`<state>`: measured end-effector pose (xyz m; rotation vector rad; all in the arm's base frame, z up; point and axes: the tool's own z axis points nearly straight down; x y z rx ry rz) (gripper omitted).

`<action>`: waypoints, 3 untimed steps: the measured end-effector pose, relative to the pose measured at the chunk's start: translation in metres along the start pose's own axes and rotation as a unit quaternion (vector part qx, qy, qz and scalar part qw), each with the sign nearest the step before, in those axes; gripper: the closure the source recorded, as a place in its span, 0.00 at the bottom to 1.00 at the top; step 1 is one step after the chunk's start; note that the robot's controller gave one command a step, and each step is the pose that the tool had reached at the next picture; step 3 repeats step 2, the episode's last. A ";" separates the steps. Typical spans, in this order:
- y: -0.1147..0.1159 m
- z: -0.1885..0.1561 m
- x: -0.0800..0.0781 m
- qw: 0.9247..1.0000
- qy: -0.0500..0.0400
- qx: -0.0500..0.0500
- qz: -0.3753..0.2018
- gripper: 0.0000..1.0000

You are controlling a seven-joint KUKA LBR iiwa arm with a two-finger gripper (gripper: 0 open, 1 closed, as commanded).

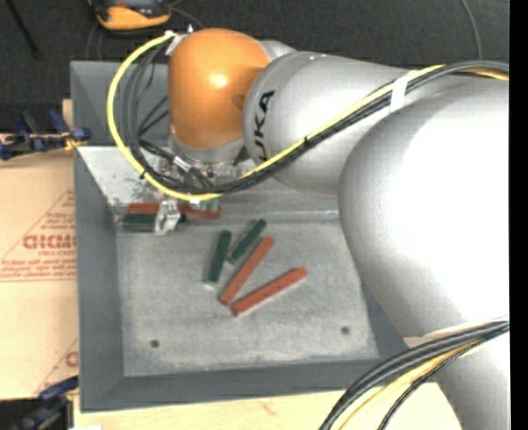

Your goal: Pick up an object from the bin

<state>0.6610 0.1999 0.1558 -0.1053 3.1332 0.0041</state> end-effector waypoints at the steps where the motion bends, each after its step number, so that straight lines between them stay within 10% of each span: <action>1: -0.001 -0.019 0.003 1.000 0.000 0.000 0.001 1.00; 3: -0.001 -0.035 -0.002 1.000 0.000 0.000 0.002 1.00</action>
Offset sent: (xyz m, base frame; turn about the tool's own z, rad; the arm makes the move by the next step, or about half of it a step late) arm -0.0001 0.0000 0.0332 0.0000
